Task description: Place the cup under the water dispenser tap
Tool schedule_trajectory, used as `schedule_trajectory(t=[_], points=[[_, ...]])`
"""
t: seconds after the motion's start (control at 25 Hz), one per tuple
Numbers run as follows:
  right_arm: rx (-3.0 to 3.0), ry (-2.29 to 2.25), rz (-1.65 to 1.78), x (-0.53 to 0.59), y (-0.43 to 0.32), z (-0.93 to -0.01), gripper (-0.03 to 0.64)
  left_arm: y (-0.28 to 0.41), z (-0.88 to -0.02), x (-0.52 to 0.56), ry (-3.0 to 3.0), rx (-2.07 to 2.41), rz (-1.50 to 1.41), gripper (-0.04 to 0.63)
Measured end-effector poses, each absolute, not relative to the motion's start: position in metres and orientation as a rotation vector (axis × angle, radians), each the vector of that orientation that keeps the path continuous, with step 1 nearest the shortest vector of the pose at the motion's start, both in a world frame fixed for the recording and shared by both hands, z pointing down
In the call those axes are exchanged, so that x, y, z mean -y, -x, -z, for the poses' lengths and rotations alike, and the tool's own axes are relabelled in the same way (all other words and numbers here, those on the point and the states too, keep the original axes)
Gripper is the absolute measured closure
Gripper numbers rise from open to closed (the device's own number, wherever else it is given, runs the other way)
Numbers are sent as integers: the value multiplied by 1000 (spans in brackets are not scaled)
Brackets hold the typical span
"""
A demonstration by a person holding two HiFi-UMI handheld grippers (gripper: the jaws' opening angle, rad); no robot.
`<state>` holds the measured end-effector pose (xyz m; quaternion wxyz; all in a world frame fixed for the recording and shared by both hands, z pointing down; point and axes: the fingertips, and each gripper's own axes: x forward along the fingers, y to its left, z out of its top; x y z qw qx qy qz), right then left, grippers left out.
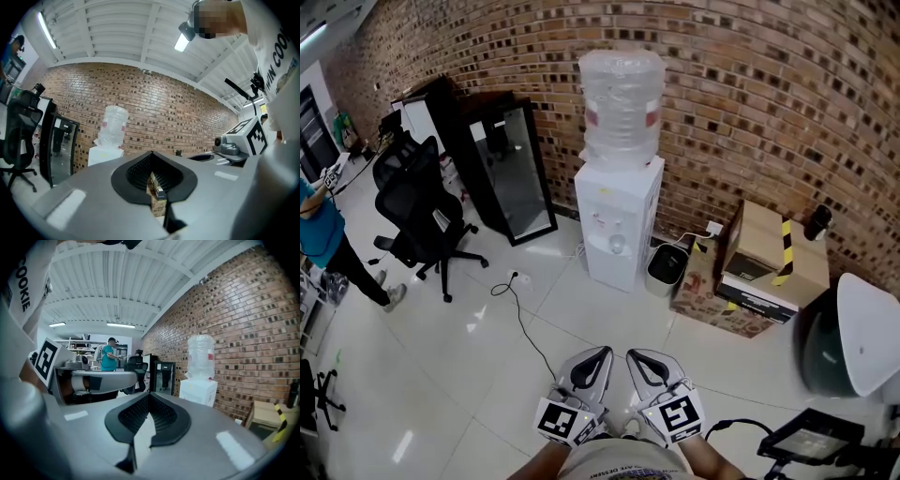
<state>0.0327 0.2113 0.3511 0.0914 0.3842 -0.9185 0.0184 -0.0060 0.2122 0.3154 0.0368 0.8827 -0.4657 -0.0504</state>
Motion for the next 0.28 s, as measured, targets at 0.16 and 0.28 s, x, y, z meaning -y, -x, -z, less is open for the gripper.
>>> schedule_trajectory(t=[0.16,0.28], points=[[2720,-1163,-61,-214,-34,-348,611,5,-314,-216,-2721,1411,149,603],[2717,-1176,-60,-214,-36,-347,611,4,-310,-217,-2732,1404,156,603]])
